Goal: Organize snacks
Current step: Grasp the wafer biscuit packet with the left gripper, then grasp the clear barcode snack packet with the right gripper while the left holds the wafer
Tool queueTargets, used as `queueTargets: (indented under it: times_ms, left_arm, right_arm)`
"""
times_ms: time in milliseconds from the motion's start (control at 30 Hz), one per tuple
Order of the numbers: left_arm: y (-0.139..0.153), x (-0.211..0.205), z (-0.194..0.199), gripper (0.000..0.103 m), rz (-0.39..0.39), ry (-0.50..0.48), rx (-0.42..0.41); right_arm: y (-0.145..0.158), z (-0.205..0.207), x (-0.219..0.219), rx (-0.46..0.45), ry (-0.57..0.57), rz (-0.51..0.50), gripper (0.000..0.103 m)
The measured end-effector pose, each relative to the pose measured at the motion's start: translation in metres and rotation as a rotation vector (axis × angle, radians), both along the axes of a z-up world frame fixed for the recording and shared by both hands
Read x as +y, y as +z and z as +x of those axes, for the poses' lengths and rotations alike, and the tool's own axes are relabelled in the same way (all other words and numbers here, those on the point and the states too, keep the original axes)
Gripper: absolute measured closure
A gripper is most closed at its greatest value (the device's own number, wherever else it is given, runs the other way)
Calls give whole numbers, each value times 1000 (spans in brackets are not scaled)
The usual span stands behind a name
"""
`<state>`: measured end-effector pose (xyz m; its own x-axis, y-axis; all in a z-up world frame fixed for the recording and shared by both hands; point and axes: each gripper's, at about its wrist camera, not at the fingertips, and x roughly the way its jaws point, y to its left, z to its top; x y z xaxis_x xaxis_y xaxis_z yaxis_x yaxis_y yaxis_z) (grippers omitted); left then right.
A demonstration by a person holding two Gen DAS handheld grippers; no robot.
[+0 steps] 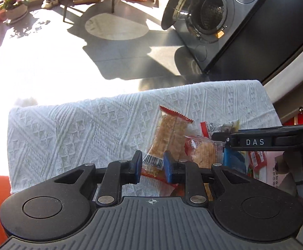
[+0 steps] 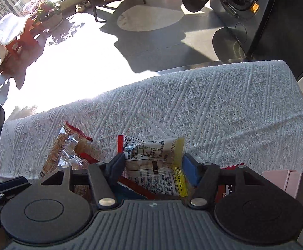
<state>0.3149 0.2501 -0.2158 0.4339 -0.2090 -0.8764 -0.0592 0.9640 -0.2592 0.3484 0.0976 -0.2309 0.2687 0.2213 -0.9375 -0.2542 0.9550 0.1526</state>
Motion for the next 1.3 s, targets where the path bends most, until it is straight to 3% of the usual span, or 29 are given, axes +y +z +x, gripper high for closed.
queueTargets:
  times_ms: [100, 167, 233, 333, 400, 433, 500, 567, 600, 733, 833, 1000, 1167, 1300]
  left_arm:
    - [-7, -20, 22, 77, 41, -91, -10]
    - [-12, -34, 35, 70, 109, -150, -9]
    - [-14, -40, 42, 53, 145, -176, -5]
    - [-21, -41, 54, 39, 131, -170, 49]
    - [-30, -42, 59, 43, 82, -193, 108]
    - [-32, -46, 58, 39, 91, -217, 96]
    - [-32, -53, 54, 42, 134, -253, 89]
    - [-30, -50, 48, 60, 163, -240, 78]
    - [-29, -46, 43, 62, 164, -224, 81]
    - [-22, -19, 11, 62, 107, -126, 118]
    - [-13, 0, -21, 63, 79, -56, 135]
    - [-1, 18, -75, 63, -22, 80, 189]
    - [-2, 4, -111, 63, -83, 81, 246]
    - [-4, -9, -120, 63, -124, 62, 263]
  right_arm:
    - [11, -9, 3, -48, 45, -31, 42]
    - [22, -12, -2, -84, 53, -46, 39]
    - [33, -13, -12, -101, 46, -46, 35]
    - [46, -17, -31, -91, 32, -19, 32]
    - [48, -20, -40, -81, 35, -13, 26]
    - [48, -23, -43, -76, 38, -16, 25]
    - [44, -28, -47, -69, 45, -26, 25]
    - [41, -33, -46, -67, 49, -43, 25]
    - [40, -35, -45, -67, 51, -51, 25]
    - [38, -40, -44, -49, 50, -30, 25]
    - [34, -50, -47, -2, -32, 18, 23]
    - [38, -97, -48, 5, -119, 80, 23]
    - [17, -136, -45, 109, -107, 57, 23]
    - [10, -133, -30, 27, -108, -51, 21]
